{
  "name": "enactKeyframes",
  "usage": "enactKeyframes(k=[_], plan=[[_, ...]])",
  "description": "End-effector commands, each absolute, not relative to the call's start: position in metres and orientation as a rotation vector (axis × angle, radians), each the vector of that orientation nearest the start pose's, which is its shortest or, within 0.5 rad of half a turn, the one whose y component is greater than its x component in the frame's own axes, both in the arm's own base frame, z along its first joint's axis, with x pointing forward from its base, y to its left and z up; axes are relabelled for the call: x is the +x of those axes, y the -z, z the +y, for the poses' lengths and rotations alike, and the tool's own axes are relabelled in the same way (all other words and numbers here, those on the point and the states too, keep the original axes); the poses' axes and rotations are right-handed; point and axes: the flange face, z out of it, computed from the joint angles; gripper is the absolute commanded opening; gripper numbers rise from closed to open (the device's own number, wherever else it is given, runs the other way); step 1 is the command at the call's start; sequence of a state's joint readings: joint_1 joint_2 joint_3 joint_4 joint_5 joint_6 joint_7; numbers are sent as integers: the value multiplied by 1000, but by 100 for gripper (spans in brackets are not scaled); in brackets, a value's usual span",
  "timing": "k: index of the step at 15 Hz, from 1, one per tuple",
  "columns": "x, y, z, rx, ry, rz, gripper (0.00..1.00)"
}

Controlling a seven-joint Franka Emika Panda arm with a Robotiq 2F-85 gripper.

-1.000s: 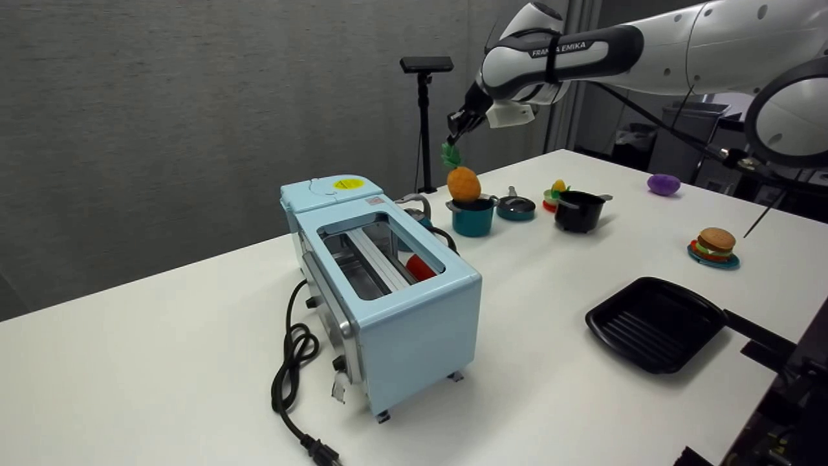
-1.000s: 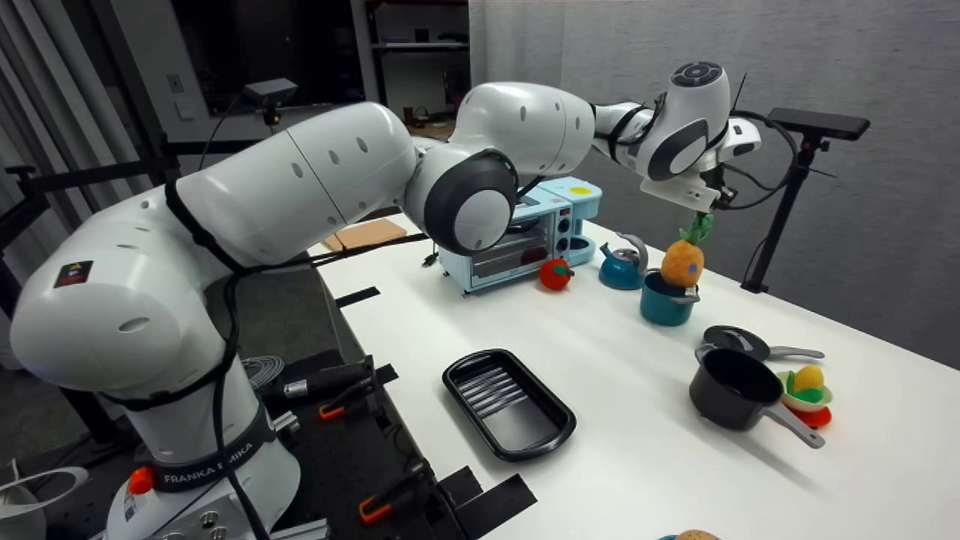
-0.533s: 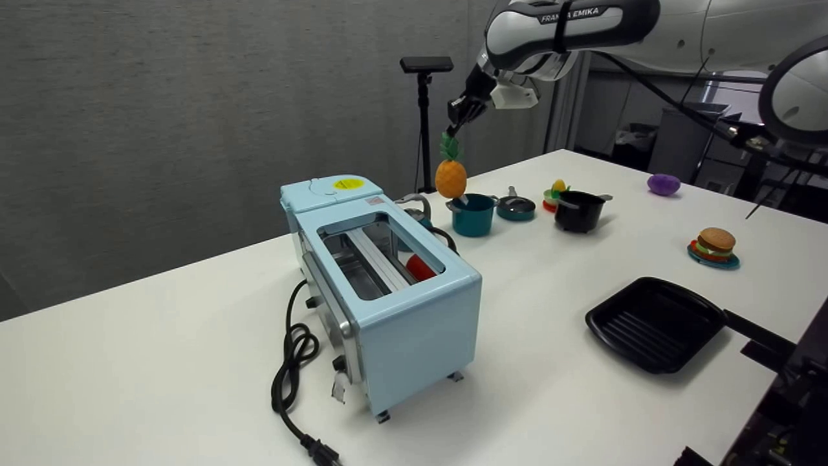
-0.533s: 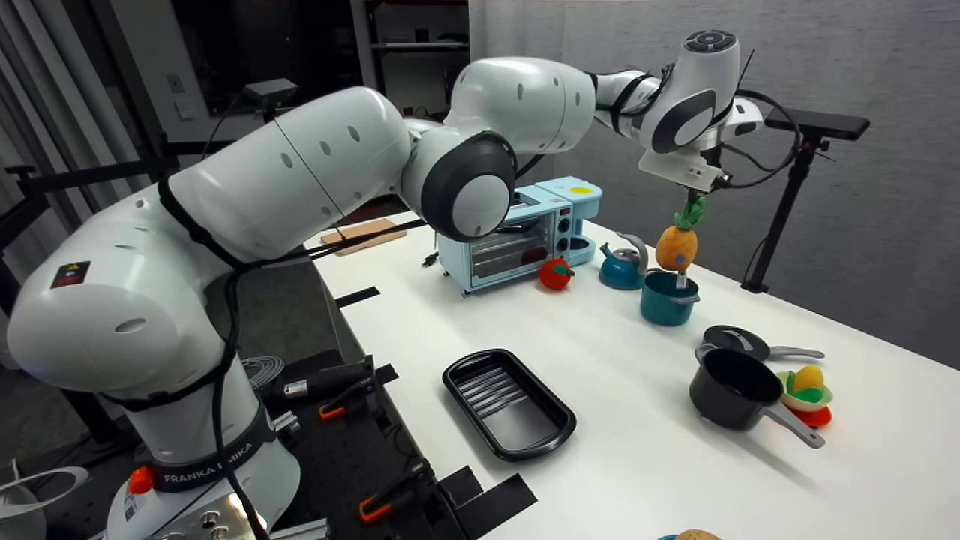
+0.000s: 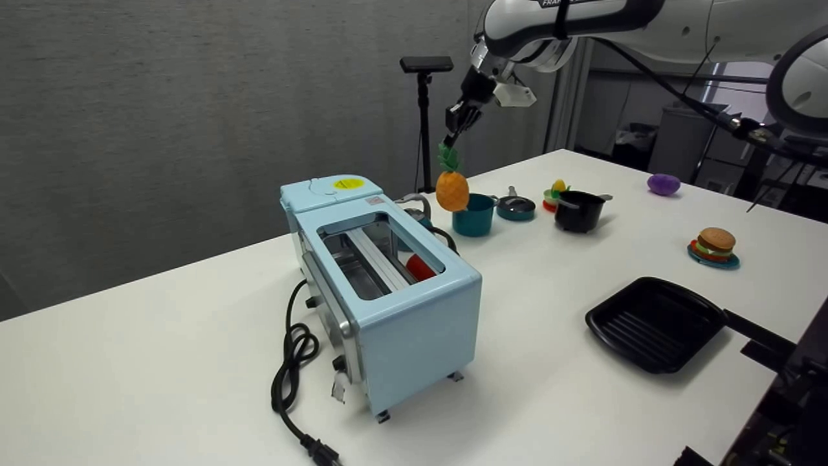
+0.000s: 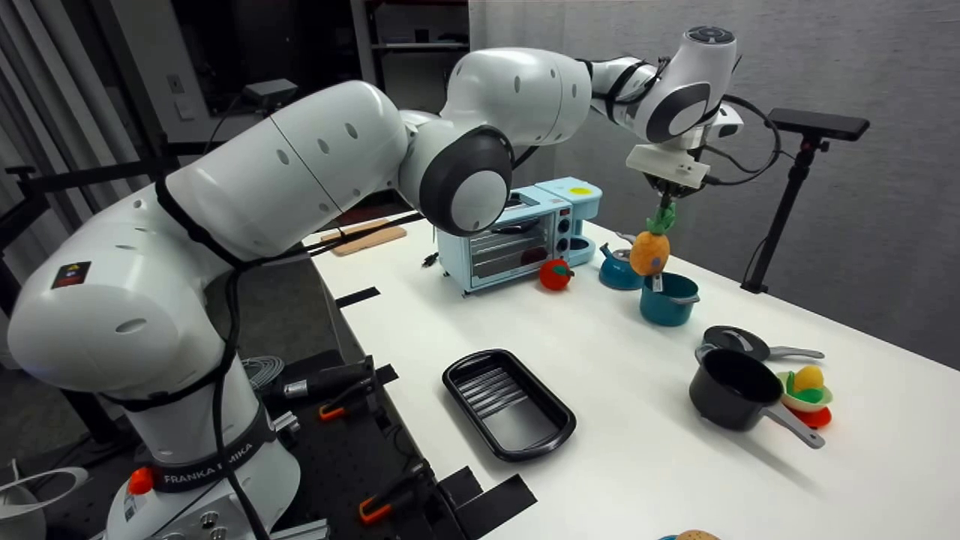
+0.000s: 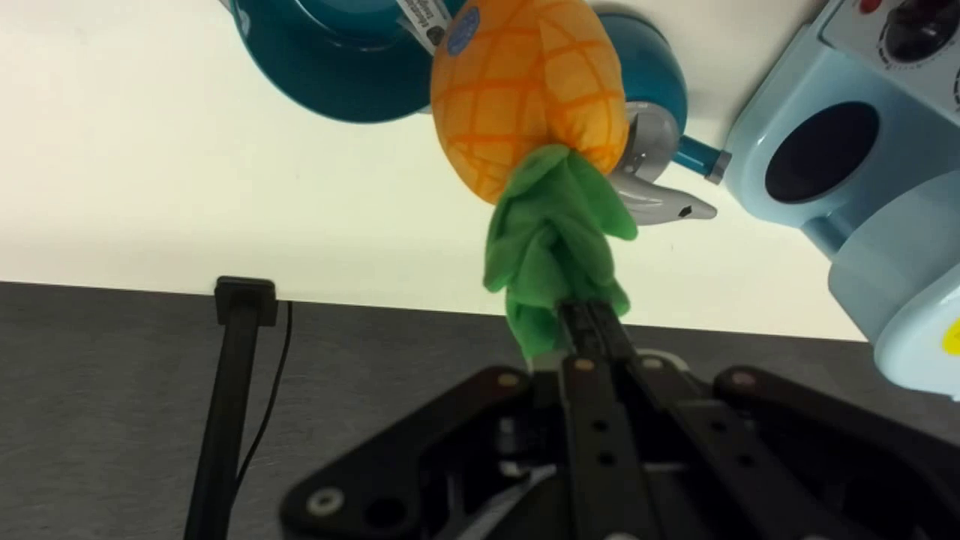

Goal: Take the pineapple plush toy out of the blue pot and put it on the counter

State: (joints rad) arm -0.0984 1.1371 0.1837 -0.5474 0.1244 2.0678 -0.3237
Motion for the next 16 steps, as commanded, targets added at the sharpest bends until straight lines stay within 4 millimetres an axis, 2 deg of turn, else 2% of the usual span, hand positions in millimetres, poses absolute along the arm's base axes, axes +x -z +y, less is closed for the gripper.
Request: enactKeyframes(k=[1, 10, 13, 16], plan=[[827, -376, -12, -2801, 554, -452, 0], [816, -388, 13, -2619, 513, -857, 0], [809, -390, 14, -2555, 455, -994, 0], [800, -387, 5, -2534, 358, -1097, 0]])
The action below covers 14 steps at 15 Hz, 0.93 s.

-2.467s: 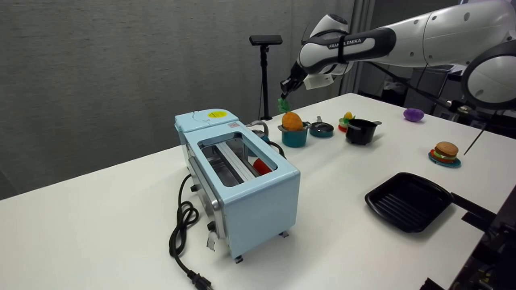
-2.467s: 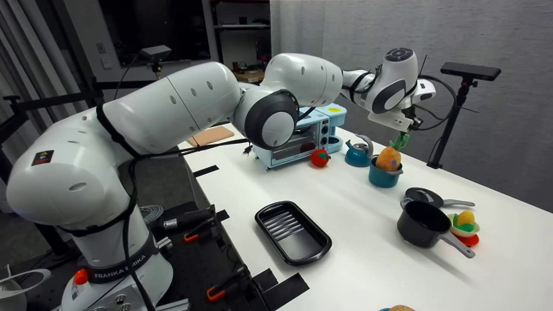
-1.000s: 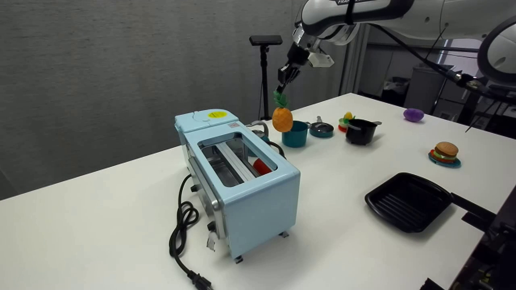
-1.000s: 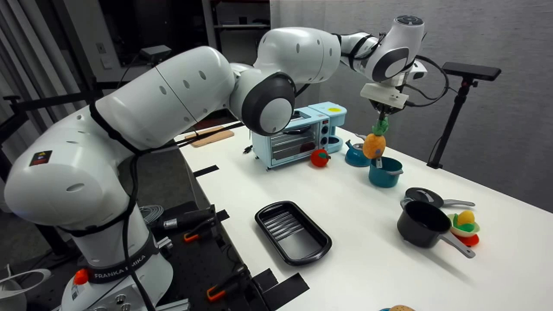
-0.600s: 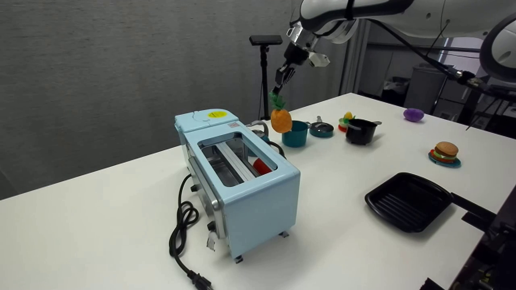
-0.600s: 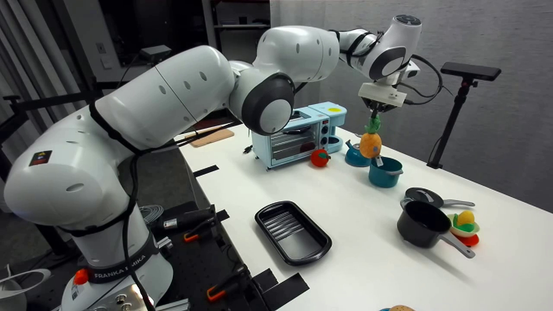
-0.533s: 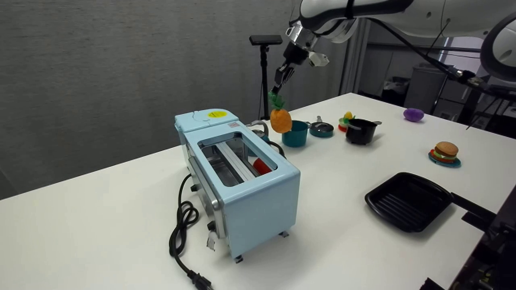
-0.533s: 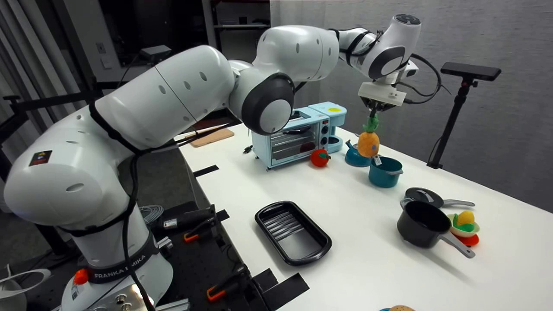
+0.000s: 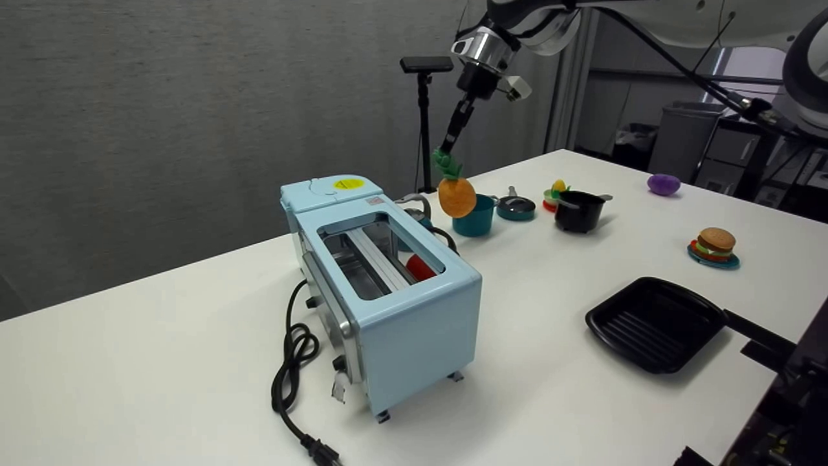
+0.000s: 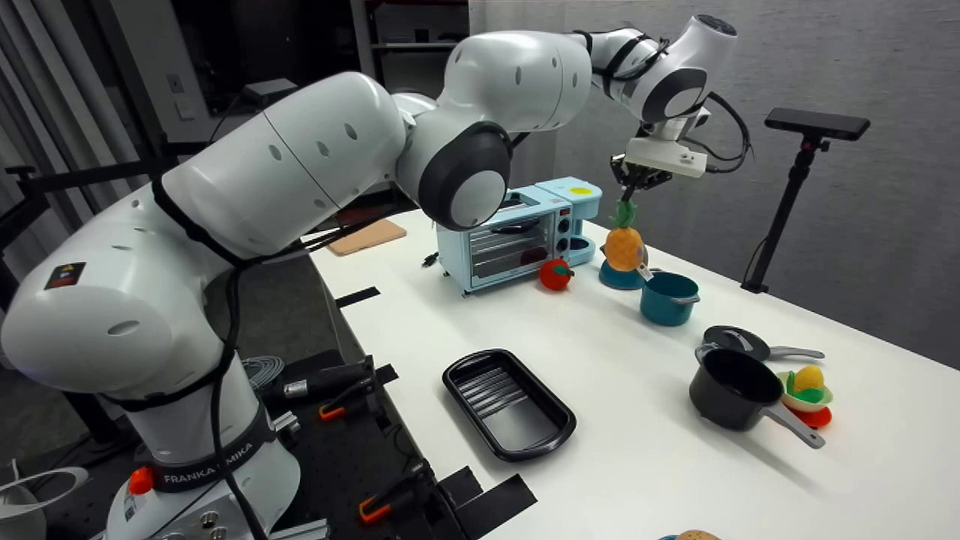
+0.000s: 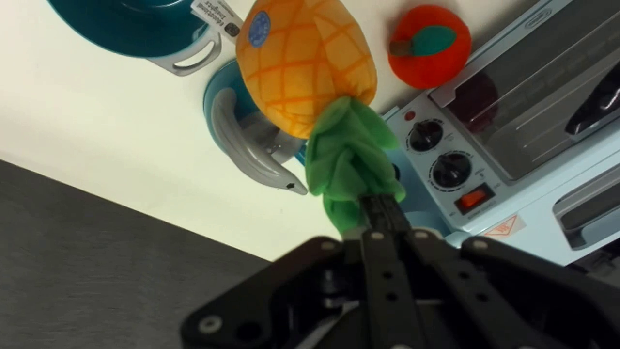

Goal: Take the pineapple plush toy out of the blue pot and put it on the counter

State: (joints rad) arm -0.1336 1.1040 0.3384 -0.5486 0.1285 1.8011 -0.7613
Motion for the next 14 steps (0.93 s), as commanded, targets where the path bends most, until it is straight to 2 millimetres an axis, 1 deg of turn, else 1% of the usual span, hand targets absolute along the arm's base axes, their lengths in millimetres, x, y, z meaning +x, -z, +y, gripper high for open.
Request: enactKeyframes(k=[1, 8, 9, 10, 11, 12, 13, 14], plan=[[798, -385, 2, -2537, 331, -1114, 0], [797, -372, -21, -2607, 267, -1241, 0], [797, -373, -26, -2611, 262, -1242, 26], [797, -373, -28, -2606, 266, -1255, 28], [797, -373, -30, -2609, 269, -1261, 34], [797, -373, -32, -2609, 271, -1261, 41], [797, -373, -35, -2610, 275, -1261, 51], [797, -374, -37, -2612, 279, -1257, 57]])
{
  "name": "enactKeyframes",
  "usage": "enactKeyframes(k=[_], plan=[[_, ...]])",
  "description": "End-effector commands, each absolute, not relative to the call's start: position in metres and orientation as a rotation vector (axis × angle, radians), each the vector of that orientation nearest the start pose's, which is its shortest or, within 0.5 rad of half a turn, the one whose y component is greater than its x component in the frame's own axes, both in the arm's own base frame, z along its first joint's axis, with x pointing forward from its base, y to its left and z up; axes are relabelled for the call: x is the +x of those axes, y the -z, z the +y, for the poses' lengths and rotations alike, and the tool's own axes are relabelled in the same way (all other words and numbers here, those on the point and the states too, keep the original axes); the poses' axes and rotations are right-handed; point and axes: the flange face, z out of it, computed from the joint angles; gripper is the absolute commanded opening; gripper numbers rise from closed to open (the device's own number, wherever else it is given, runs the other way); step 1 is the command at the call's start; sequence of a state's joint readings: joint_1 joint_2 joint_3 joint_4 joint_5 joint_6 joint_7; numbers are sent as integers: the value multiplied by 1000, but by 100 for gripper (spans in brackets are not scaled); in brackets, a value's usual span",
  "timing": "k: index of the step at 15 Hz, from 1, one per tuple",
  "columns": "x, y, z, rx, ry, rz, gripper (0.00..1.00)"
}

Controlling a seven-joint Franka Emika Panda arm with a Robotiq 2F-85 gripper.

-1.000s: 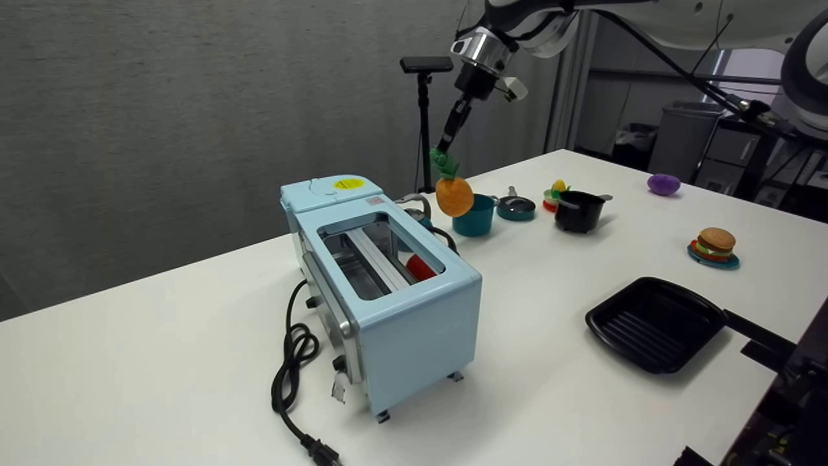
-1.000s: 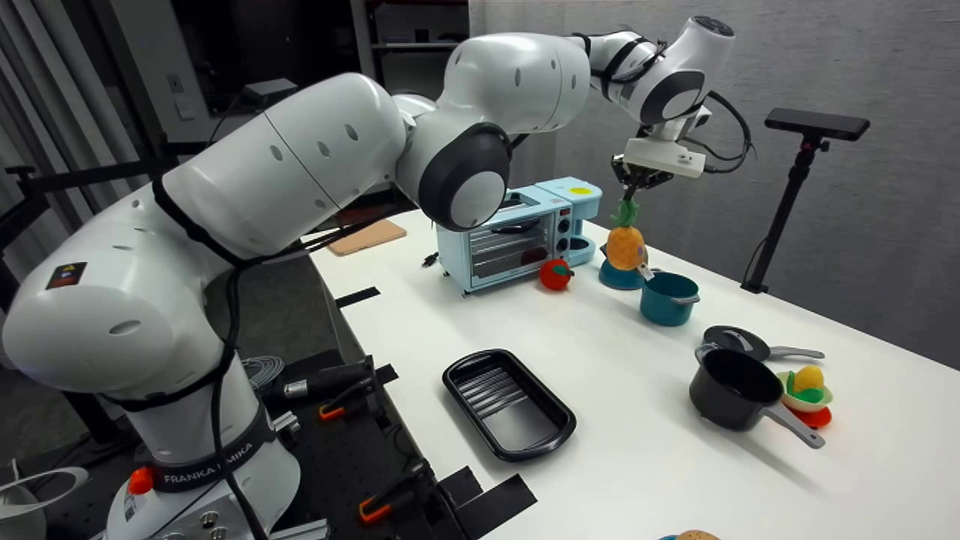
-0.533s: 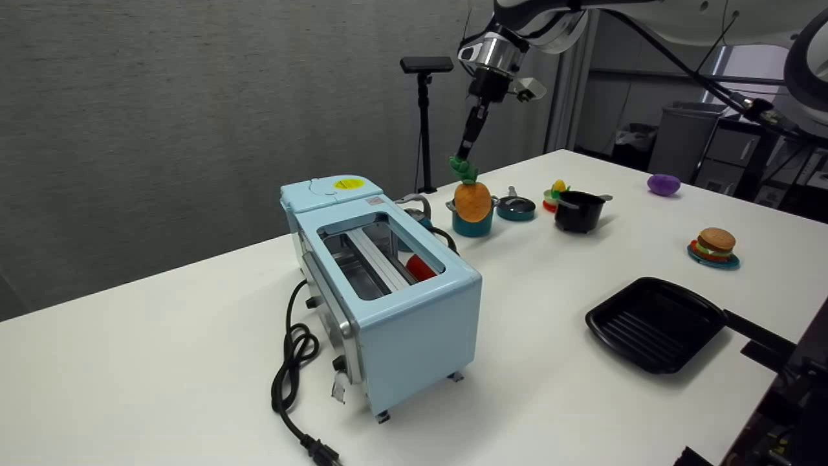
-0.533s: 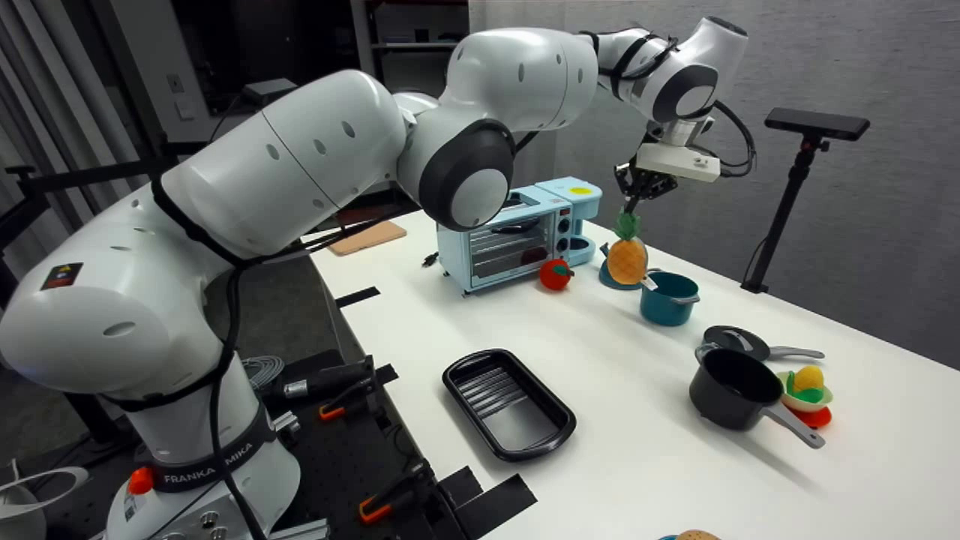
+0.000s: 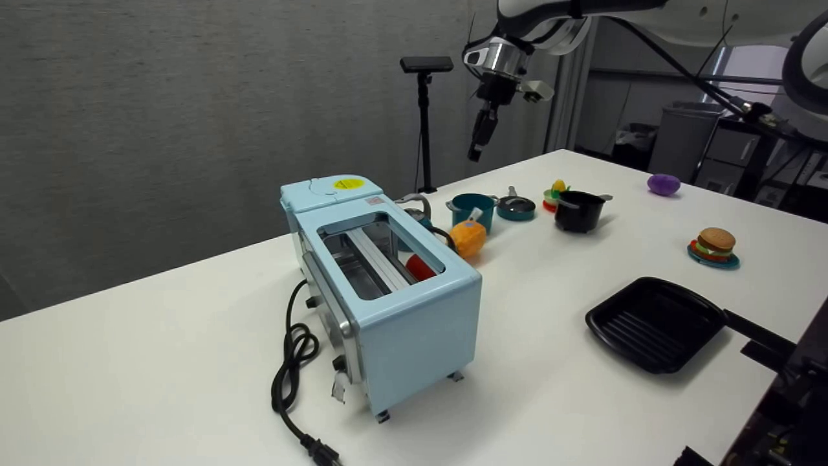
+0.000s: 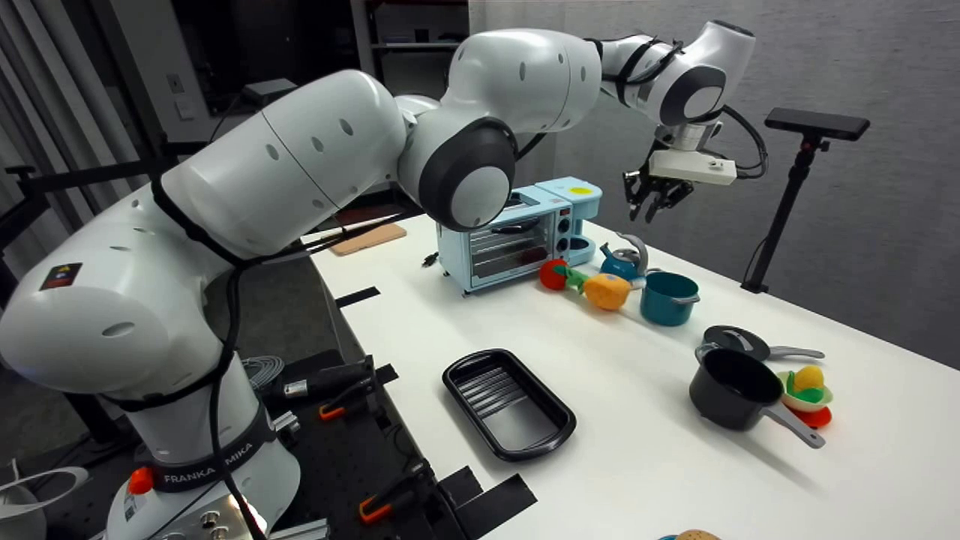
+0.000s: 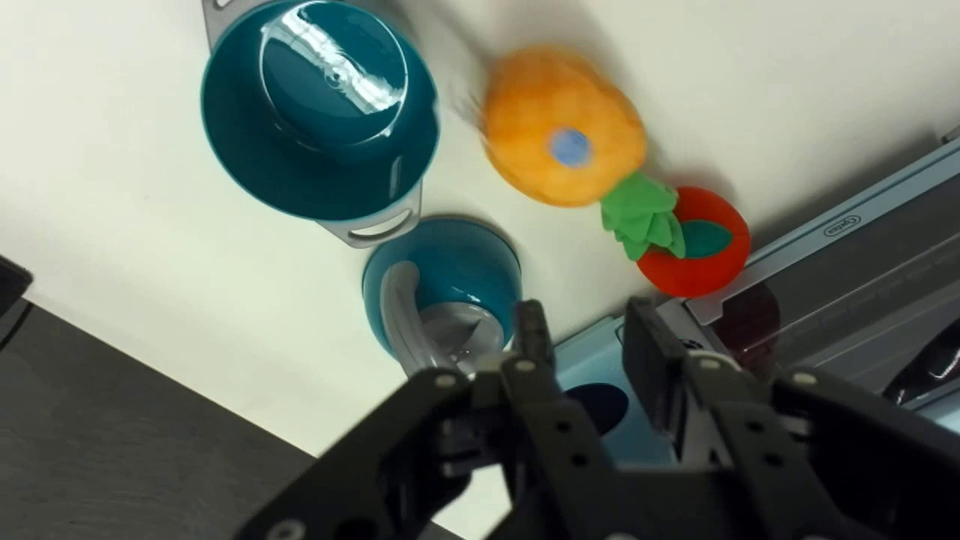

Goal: Take the pineapple plush toy out of the blue pot and put it on the counter

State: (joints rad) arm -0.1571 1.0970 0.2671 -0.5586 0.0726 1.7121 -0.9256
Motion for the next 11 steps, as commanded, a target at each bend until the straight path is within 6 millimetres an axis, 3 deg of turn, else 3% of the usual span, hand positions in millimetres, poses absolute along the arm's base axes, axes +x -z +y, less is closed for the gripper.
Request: enactKeyframes(k=[1, 5, 6, 8, 11], plan=[[797, -374, -39, -2613, 282, -1256, 66], [797, -377, -47, -2625, 288, -1245, 95], [801, -369, -40, -2622, 308, -1220, 78], [801, -370, -43, -2625, 311, -1218, 93], [801, -371, -43, -2625, 311, -1217, 95]])
